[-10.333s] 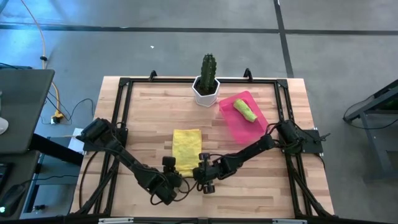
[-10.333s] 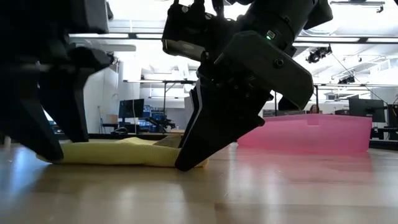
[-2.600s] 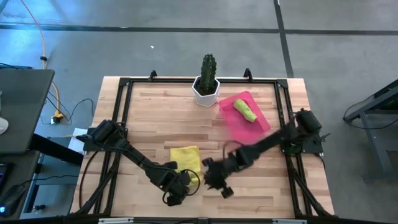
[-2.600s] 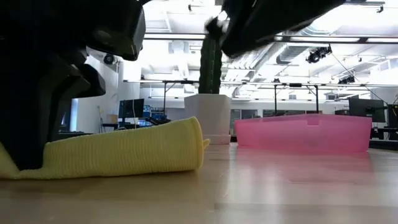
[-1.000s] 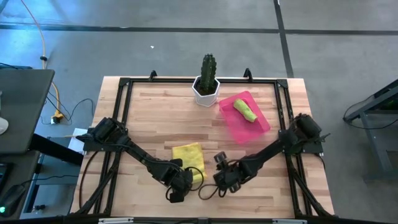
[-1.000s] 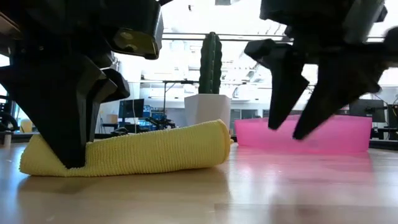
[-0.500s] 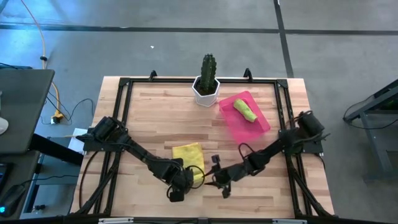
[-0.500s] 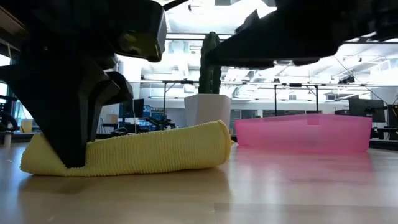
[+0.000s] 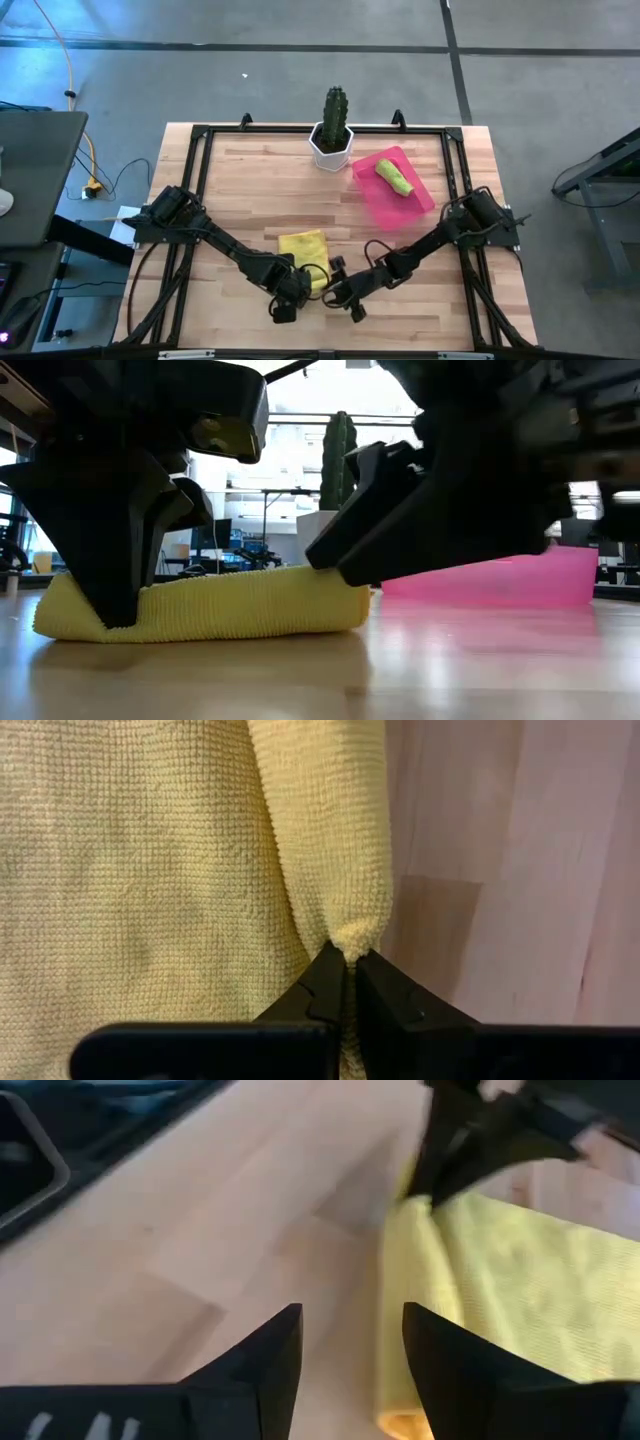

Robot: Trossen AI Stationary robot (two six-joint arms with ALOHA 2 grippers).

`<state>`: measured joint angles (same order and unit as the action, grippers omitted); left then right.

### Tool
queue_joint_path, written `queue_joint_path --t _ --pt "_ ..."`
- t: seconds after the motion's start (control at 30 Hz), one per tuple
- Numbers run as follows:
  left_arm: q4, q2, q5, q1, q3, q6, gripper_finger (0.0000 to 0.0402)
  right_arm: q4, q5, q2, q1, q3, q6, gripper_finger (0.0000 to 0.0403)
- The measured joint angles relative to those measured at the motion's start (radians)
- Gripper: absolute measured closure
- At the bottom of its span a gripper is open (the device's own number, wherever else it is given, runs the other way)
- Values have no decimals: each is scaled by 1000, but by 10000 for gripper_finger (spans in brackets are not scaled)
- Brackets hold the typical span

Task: Roll microfiber towels into tight, uniform cylinder then place into a basket
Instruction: Roll the yellow towel

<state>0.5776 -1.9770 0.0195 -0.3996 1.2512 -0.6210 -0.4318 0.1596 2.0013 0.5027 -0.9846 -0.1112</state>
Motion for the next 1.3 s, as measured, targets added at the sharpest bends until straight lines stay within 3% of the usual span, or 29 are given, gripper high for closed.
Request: queue_joint_path --t 0.17,0.73,0.87,1.07,1.17,1.3 --pt "-2 0 -12 0 -1 -1 397 31 73 0 -25 0 -2 236" --pt "-6 0 -16 0 -1 -4 397 90 62 33 -56 0 57 239" --pt "-11 0 -59 1 -1 -54 396 93 58 44 -66 -1 169 267" --pt "-76 -3 -104 -14 -2 -262 375 110 22 44 -79 -3 218 354" --pt "-80 0 -109 -14 -2 -256 356 115 16 44 -79 -3 238 392" --pt "-52 13 -110 -13 6 -134 337 118 -60 44 -94 -3 338 391"
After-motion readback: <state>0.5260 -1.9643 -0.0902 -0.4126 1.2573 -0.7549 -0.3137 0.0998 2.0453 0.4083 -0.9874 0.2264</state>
